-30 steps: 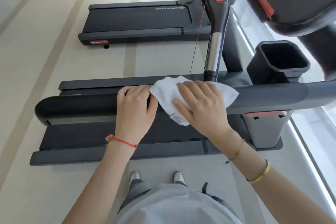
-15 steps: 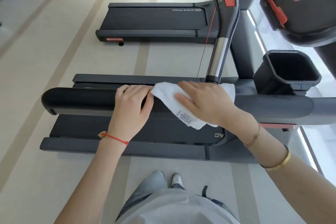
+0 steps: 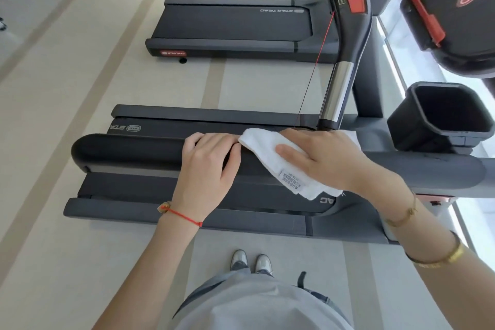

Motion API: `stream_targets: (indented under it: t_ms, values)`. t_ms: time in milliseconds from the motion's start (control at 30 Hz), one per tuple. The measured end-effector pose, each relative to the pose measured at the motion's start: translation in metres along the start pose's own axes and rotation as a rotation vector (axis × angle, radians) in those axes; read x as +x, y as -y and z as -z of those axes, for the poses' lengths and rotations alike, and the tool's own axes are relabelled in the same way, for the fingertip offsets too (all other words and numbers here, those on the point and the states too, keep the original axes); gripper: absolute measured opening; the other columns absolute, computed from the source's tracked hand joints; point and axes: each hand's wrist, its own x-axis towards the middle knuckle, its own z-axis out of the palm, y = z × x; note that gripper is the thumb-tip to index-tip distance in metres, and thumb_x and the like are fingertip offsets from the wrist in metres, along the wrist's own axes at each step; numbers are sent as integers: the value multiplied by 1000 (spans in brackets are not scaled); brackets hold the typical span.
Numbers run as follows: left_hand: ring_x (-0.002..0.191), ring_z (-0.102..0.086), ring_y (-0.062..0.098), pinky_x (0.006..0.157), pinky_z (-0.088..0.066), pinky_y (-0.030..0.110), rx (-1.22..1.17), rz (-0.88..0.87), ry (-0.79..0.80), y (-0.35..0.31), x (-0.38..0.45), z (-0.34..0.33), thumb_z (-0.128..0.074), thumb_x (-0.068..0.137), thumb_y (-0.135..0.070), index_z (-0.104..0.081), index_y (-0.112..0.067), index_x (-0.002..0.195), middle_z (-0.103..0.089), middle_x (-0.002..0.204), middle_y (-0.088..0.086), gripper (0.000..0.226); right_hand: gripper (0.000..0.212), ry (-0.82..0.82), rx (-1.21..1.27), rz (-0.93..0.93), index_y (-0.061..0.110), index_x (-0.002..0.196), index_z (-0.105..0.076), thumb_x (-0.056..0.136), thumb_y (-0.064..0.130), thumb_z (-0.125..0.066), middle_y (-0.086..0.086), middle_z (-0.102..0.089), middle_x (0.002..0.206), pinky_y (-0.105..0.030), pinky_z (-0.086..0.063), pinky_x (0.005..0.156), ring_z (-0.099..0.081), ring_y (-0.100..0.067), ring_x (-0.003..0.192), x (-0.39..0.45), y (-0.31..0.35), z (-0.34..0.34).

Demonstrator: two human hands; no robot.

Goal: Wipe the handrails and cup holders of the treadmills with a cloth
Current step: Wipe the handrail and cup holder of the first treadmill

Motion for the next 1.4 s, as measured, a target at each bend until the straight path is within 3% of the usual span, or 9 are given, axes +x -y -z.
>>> stream_targets:
  t_ms: [200, 367, 500, 633, 833, 1033, 1200, 1300, 1400]
  values:
    - [86, -62, 14, 96, -35, 31, 0, 1, 11, 1, 0, 0, -45, 99, -19, -67, -15, 95, -68, 89, -7, 22, 47, 175, 64, -161, 31, 69, -40, 96, 61, -17, 7, -54, 62, -34, -33, 60, -49, -9, 60, 31, 11, -5]
    - [94, -64, 14, 98, -38, 33, -23, 1, 56, 1, 0, 7, -47, 99, -23, -68, -16, 99, -70, 98, -8, 22, 44, -164, -104, -13, 30, 98, -53, 98, 56, -18, 9, -61, 77, -26, -26, 52, -55, -19, 66, -6, 9, -12]
    - [104, -64, 15, 105, -38, 34, -40, 21, 77, 8, -2, 14, -55, 98, -23, -70, -13, 111, -71, 109, -4, 22, 44, -330, -207, 33, 17, 124, -60, 103, 46, -34, 3, -65, 108, -37, -46, 79, -61, -24, 90, -30, 12, -25]
    - [99, -64, 19, 101, -35, 30, -29, 17, 99, 6, -2, 14, -46, 96, -27, -69, -12, 107, -71, 103, -3, 30, 48, -331, -251, 14, 15, 121, -61, 104, 49, -30, 0, -66, 107, -39, -46, 75, -61, -25, 87, -13, 31, -33]
    - [102, -64, 20, 102, -34, 30, -35, 0, 86, 9, -4, 14, -46, 97, -19, -69, -11, 109, -71, 107, -2, 28, 44, -525, -292, 34, 14, 119, -64, 101, 49, -44, -3, -65, 108, -38, -46, 86, -60, -26, 93, -23, 31, -45]
    - [101, -65, 20, 103, -36, 33, -35, 11, 59, 7, -5, 12, -47, 100, -18, -70, -12, 108, -72, 106, -2, 24, 35, -689, -330, -226, 13, 105, -67, 100, 40, -46, -3, -66, 96, -38, -42, 82, -59, -26, 86, -42, 17, -43]
    - [95, -64, 20, 99, -35, 32, -42, 14, 67, 6, -5, 12, -47, 98, -19, -69, -13, 104, -71, 99, -3, 24, 41, -630, -303, -181, 12, 117, -62, 102, 45, -42, -5, -62, 114, -42, -40, 97, -57, -29, 104, -23, 52, -63]
    - [97, -64, 20, 101, -36, 33, -41, 18, 55, 7, -5, 11, -48, 98, -17, -70, -13, 106, -71, 101, -2, 23, 46, -573, -342, -85, 12, 125, -58, 101, 48, -43, -8, -60, 120, -43, -38, 100, -55, -31, 110, -38, 30, -58]
    - [99, -64, 20, 102, -36, 34, -40, 28, 42, 6, -5, 10, -51, 99, -16, -70, -13, 106, -72, 103, -1, 21, 43, -634, -339, -185, 13, 121, -60, 100, 47, -46, -6, -61, 115, -39, -37, 98, -55, -29, 107, -55, 5, -50]
